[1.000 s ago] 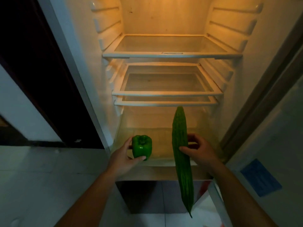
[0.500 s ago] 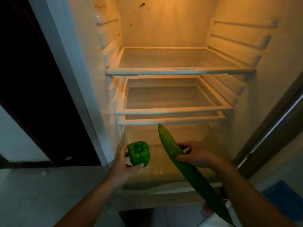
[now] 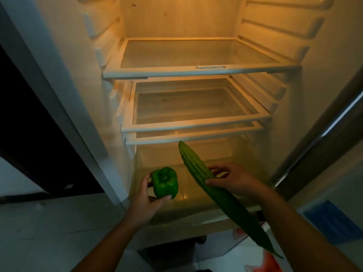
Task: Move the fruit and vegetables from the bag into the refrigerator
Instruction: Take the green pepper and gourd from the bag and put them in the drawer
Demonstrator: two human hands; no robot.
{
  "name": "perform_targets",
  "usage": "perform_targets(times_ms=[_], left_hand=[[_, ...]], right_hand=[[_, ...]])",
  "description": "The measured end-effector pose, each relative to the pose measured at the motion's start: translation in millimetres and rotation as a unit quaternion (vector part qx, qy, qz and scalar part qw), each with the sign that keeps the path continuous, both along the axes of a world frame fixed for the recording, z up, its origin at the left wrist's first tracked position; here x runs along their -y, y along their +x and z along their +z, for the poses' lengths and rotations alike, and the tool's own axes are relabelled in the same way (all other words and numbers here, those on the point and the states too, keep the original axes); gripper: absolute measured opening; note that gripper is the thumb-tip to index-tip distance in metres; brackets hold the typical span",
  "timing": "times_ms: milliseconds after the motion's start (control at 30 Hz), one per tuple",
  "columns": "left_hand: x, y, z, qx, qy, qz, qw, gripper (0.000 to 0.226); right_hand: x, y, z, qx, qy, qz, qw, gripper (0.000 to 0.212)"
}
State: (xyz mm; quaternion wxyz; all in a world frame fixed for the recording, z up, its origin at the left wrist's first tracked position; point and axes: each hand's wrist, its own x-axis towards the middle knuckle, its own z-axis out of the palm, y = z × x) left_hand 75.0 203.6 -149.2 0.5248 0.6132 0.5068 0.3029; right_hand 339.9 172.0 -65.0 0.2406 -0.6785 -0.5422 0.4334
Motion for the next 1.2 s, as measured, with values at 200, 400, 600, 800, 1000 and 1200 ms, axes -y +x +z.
perform_targets(times_ms=[200, 400, 600, 800, 1000, 1200], left_hand=[[3.2, 0.2, 0.4, -0.029, 0.02, 0.001, 0.999, 0.085], [4.9, -1.4, -0.7, -0.084, 0.037, -0.007, 0.996, 0.091], [5.7, 0.1, -2.6, -0.067, 0.038, 0.024, 0.997, 0.087], [2.9, 2.5, -5.8, -0.058, 0.04, 0.045, 0.997, 0.083], [1.0, 4.0, -10.4, -0.061, 0.021, 0.035, 0.997, 0.082], [0.5, 7.0, -10.6, -0.058, 0.007, 0.042, 0.997, 0.081]], right_hand=[[-11.4, 2.0, 14.2, 0.14, 0.062, 0.064, 0.986, 0.053], [-23.1, 3.8, -1.0, 0.206, 0.048, 0.106, 0.972, 0.056], [-45.0, -9.6, -5.0, 0.251, 0.068, 0.155, 0.953, 0.057], [-53.0, -11.2, -34.4, 0.238, 0.041, 0.189, 0.952, 0.045], [-63.4, -2.4, -67.0, 0.221, -0.017, 0.184, 0.958, 0.045], [-65.3, 19.7, -85.6, 0.199, -0.072, 0.15, 0.966, 0.049]])
